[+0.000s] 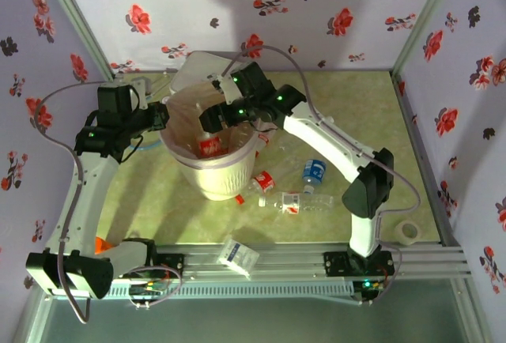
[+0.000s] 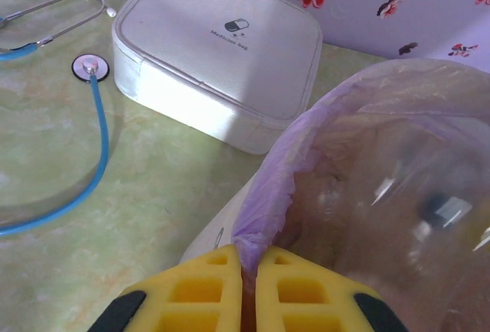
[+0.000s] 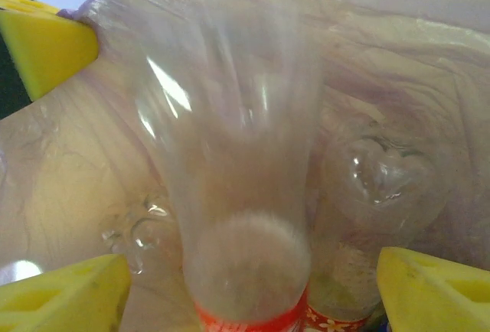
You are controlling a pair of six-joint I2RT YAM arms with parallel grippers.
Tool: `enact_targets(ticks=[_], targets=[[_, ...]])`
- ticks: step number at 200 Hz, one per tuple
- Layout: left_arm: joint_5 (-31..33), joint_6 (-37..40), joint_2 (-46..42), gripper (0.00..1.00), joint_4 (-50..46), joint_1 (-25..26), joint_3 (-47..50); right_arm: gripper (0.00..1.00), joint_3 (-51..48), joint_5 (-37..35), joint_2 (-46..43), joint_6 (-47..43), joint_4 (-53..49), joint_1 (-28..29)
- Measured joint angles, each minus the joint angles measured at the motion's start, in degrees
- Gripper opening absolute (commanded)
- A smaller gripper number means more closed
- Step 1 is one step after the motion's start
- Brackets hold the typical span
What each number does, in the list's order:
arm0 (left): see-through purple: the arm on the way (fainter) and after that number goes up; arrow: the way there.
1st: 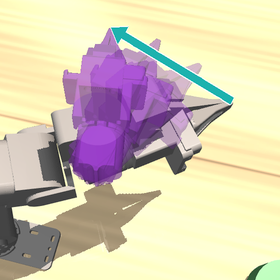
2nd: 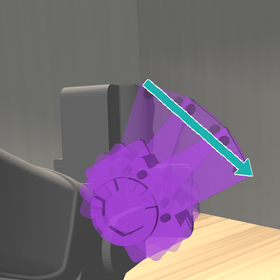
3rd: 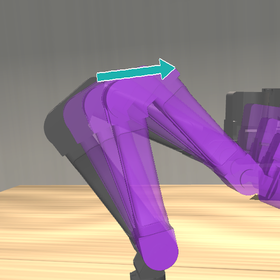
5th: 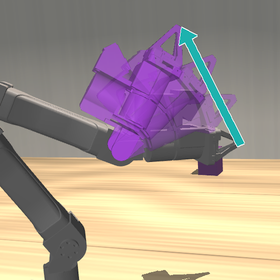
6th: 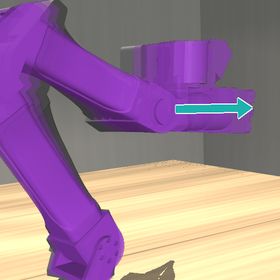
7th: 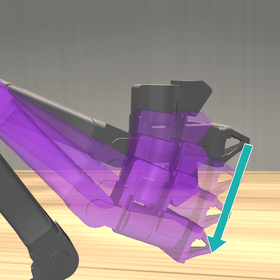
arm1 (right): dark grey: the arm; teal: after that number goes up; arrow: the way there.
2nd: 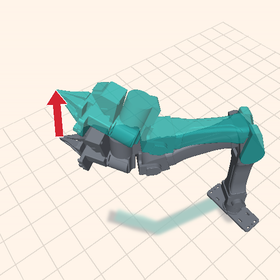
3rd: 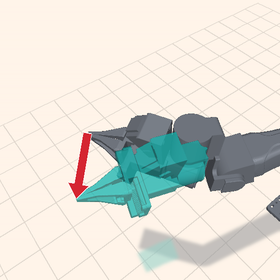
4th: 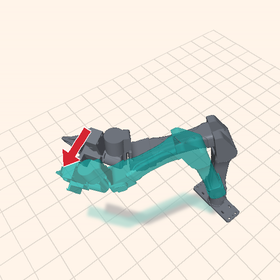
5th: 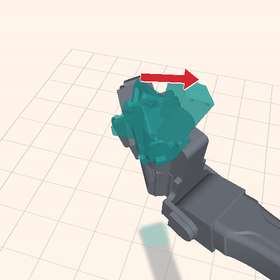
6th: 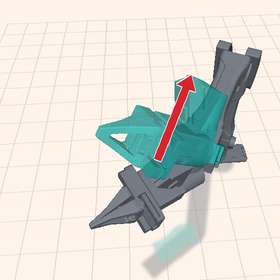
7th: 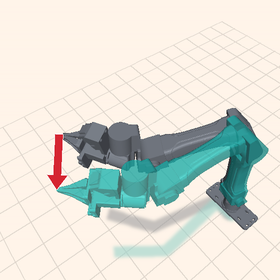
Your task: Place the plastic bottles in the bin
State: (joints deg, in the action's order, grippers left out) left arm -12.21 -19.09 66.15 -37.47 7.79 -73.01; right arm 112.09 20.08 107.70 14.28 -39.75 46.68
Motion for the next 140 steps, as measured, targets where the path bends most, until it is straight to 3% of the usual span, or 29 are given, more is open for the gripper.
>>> enact_targets(ticks=[28,73,112,140], targets=[[0.0,0.0,0.0,0.03,0.0,0.1,0.0,0.84,5.2,-4.3,0.0,-3.5,-3.7,0.0],[0.0,0.0,0.0,0.03,0.1,0.1,0.0,0.63,13.9,-7.2,1.2,-4.9,-5.6,0.1],[0.0,0.0,0.0,0.03,0.2,0.1,0.1,0.48,23.7,-6.3,11.2,-3.5,-5.3,0.7],[0.0,0.0,-0.1,0.03,0.2,0.1,0.1,0.39,25.1,-6.2,17.6,-2.3,-5.4,1.3]])
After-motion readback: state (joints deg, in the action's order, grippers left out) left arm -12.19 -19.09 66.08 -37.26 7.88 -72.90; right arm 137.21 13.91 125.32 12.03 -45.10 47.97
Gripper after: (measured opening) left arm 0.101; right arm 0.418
